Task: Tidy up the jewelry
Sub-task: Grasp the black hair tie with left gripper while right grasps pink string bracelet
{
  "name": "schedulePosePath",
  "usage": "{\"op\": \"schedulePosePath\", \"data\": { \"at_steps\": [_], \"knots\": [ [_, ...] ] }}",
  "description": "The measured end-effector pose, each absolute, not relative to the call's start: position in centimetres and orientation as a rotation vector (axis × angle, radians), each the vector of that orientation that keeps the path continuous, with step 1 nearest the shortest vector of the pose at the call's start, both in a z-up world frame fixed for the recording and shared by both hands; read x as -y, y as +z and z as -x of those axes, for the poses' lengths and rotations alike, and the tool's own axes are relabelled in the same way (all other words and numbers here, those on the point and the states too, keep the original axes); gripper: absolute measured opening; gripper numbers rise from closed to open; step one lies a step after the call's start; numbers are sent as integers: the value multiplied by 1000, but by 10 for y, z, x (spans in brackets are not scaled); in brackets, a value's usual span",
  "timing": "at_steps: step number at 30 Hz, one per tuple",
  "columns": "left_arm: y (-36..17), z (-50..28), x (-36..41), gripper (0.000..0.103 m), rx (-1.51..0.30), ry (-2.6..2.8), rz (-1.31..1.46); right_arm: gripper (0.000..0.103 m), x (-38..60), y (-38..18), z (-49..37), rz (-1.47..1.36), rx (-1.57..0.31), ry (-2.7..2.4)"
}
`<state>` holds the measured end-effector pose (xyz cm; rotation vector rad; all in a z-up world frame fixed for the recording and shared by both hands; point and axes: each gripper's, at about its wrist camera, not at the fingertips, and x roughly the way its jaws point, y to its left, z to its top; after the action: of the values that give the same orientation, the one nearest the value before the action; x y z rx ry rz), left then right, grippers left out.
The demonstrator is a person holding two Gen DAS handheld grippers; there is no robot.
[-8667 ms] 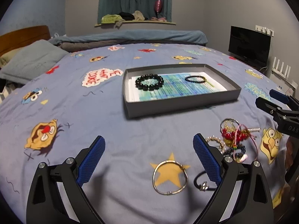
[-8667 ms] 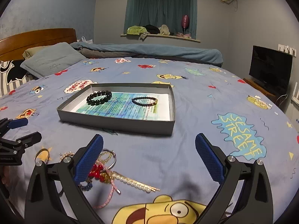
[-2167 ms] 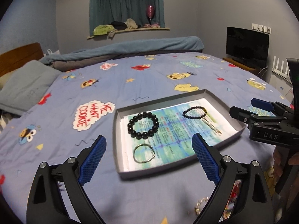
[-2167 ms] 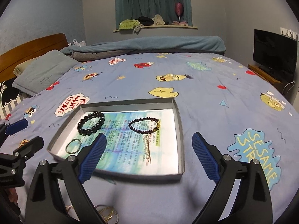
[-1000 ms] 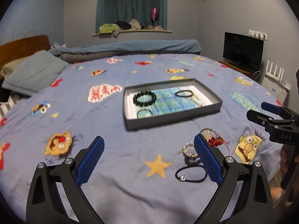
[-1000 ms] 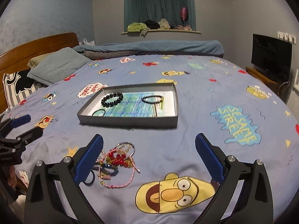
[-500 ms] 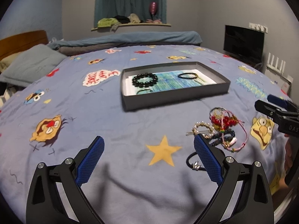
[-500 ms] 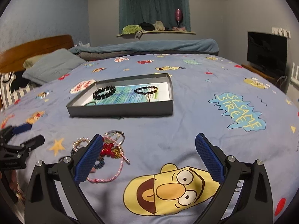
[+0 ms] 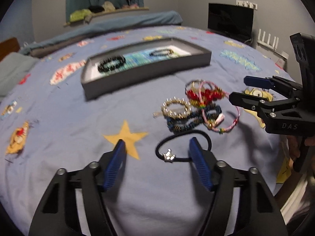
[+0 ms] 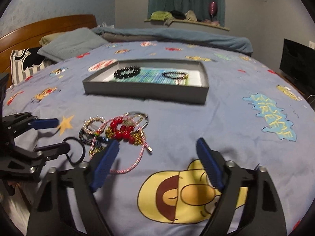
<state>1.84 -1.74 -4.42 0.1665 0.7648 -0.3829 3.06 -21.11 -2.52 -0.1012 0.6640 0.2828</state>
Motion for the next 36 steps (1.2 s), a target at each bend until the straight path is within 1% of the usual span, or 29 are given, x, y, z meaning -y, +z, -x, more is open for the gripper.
{"op": "schedulePosePath", "data": {
  "at_steps": [1,2,3,5,10,14,16,19,21,23,24,29,36],
  "knots": [
    [-47,-20,19,55,-778,-383,-177,67,210,-27,-31,102,-675,289],
    [-48,-19,21,52,-781,-381,-187,62,209,-29,-32,103,-691,298],
    [-49,-19,22,49,-782,-380,-195,60,208,-30,-32,105,-700,303],
    [-51,-19,22,42,-785,-378,-208,48,207,-34,-33,113,-722,307],
    [-53,-21,22,29,-789,-379,-224,41,206,-39,-36,120,-741,296],
    [-55,-22,26,23,-781,-370,-260,35,203,-41,-36,134,-743,294],
    [-54,-23,25,18,-778,-358,-265,32,202,-41,-36,133,-743,295],
    [-53,-24,21,17,-781,-364,-248,26,202,-42,-37,129,-746,298],
    [-52,-23,19,17,-774,-360,-241,19,201,-42,-37,123,-747,304],
    [-50,-23,17,17,-764,-358,-232,7,202,-40,-36,114,-741,306],
    [-49,-22,15,16,-759,-357,-228,6,203,-39,-36,104,-734,310],
    [-40,-18,7,16,-719,-344,-200,4,208,-31,-34,63,-701,319],
    [-31,-14,4,16,-669,-334,-187,4,213,-14,-24,47,-592,306]
  ]
}}
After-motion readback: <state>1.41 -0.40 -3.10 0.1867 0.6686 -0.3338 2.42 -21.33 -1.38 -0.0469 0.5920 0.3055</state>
